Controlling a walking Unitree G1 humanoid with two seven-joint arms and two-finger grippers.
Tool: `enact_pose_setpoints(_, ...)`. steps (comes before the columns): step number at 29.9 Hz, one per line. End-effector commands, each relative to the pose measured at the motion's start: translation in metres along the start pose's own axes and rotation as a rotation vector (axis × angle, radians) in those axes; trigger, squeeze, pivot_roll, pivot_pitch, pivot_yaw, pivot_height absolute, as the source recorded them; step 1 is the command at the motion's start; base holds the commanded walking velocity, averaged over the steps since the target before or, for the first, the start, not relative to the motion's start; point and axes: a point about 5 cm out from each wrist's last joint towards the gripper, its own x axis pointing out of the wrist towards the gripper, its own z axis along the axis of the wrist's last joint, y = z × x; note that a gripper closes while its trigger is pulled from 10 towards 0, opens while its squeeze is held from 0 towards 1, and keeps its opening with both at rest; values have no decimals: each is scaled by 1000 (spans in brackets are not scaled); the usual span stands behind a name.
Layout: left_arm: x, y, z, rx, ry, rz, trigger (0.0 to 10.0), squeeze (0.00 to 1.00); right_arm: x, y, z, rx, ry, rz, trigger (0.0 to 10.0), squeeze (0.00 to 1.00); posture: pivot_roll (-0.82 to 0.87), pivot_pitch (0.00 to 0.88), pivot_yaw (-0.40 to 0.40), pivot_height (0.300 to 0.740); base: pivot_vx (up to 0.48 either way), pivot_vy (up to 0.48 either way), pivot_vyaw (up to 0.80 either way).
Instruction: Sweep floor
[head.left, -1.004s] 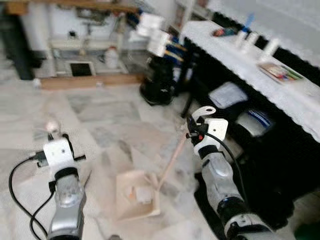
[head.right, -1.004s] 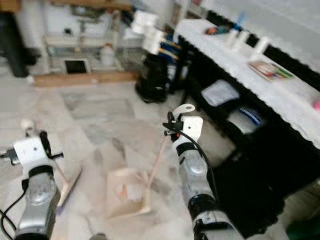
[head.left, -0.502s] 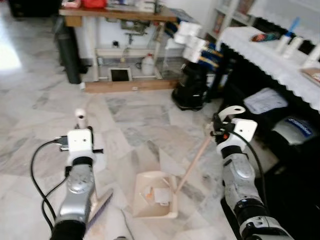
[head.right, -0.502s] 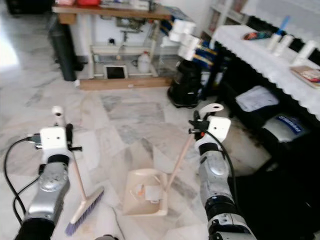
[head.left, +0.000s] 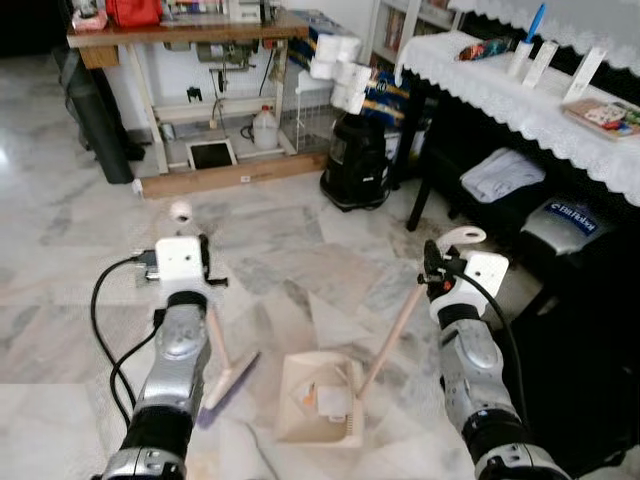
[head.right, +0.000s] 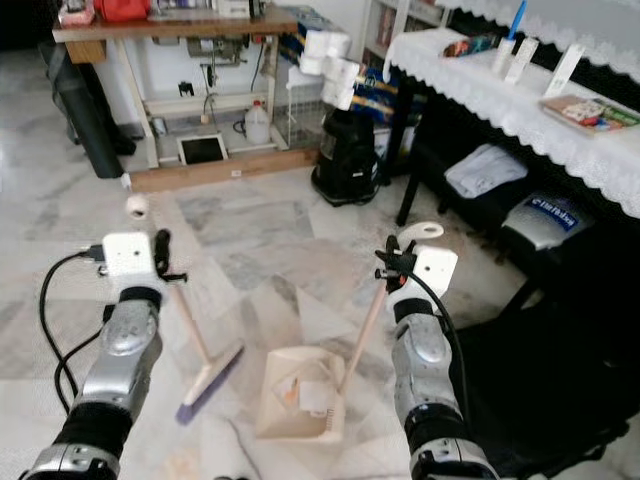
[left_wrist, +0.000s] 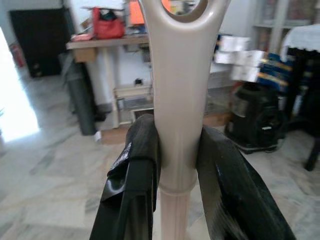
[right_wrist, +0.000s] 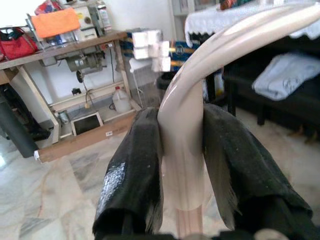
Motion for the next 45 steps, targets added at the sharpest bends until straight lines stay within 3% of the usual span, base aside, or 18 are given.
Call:
enact_pose_setpoints(1, 3, 2, 7, 19, -36, -16, 10000, 0, 7, 2, 14, 16, -76, -19, 10000, 0, 91, 0, 26, 740, 0, 0, 0)
enact_pose_setpoints(7, 10, 13, 6, 28, -32, 17, 10000, 0, 7, -4, 15, 14, -79, -47, 10000, 0, 66, 0, 5, 740, 0, 0, 0)
enact_pose_setpoints(14, 11, 12, 6, 26, -34, 16, 10000, 0, 4, -14, 14, 10, -71, -80, 10000, 0, 62, 0, -13, 740, 0, 0, 0)
enact_pose_setpoints(25, 6, 12, 2, 26, -34, 21, 10000, 0, 3, 0, 12, 10, -70, -28, 10000, 0, 66, 0, -28, 740, 0, 0, 0)
enact_pose_setpoints(36, 4, 10, -1, 25, -26, 3, 10000, 0, -1, -16, 10, 8, -66, -95, 10000, 0, 53, 0, -7, 740, 0, 0, 0)
enact_pose_setpoints(45, 9, 4, -1, 25, -18, -20, 10000, 0, 0, -13, 11, 9, -71, -88, 10000, 0, 27, 0, 7, 740, 0, 0, 0)
